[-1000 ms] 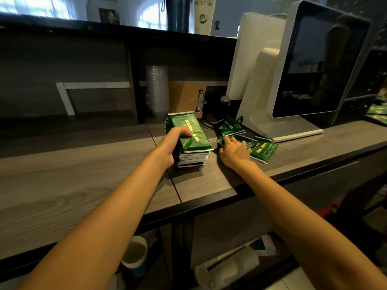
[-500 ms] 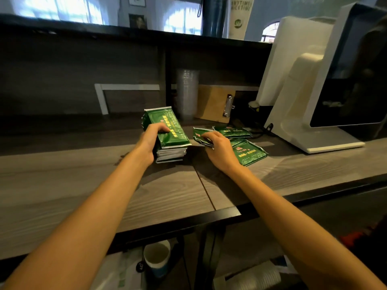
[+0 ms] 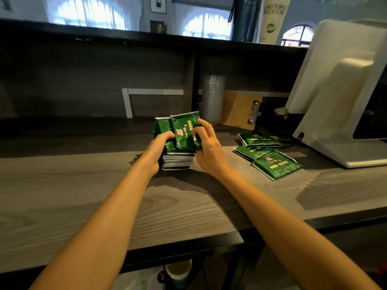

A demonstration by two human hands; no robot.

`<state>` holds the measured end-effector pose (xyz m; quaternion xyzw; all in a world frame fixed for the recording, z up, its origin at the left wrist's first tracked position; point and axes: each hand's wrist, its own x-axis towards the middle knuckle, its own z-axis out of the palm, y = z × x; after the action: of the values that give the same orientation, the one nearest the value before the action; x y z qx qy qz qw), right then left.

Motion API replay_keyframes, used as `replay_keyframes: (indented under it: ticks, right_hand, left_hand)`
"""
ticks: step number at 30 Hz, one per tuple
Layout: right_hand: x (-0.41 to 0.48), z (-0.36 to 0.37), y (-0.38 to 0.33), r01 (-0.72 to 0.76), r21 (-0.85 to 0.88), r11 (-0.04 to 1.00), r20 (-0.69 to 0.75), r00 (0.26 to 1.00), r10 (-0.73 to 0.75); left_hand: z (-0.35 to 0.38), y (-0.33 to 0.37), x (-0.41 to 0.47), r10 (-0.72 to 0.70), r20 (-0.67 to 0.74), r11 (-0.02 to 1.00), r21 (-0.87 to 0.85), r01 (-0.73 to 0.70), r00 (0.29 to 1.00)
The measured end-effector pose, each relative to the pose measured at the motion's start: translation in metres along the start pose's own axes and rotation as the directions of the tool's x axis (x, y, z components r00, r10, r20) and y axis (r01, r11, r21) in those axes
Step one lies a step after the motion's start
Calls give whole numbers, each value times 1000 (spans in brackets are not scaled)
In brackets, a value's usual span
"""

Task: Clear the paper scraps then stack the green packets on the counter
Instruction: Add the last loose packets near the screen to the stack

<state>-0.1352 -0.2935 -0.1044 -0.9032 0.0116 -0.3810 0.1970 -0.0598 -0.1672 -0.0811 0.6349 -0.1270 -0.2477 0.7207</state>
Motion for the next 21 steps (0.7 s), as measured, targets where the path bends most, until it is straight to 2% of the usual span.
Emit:
replay_keyframes:
  ticks: [3,6,8,13,16,19,21]
  right_hand:
    - [-2,2,1,-17,38,999,32,999,16]
    - [-5,-4,2,-1,26,1000,87,996,-1]
    - [-6,-6,1,10,26,1000,123,992,-13]
    - [-7,-12,-1,-34,50,998,157,987,26]
    - [-10,-18,-2,-35,40,999,116,993,30]
    - [-7,-31,5,-219,-69,973,33,975,221]
    - [-3,-40,19,-400,-259,879,28,907,420]
  left_hand:
    - [1,1,-1,45,47,999,-19,-44,998]
    - [5,5,-6,35,177,997,-67,-24,984]
    - [7,6,-8,33,215,999,-48,-24,976]
    - [9,4,-11,18,157,1000,-28,-14,987]
    - [12,2,-10,12,147,999,-49,-5,989]
    - [15,0,-10,2,123,997,-79,7,992]
    - [17,-2,-11,-5,115,997,-76,14,993]
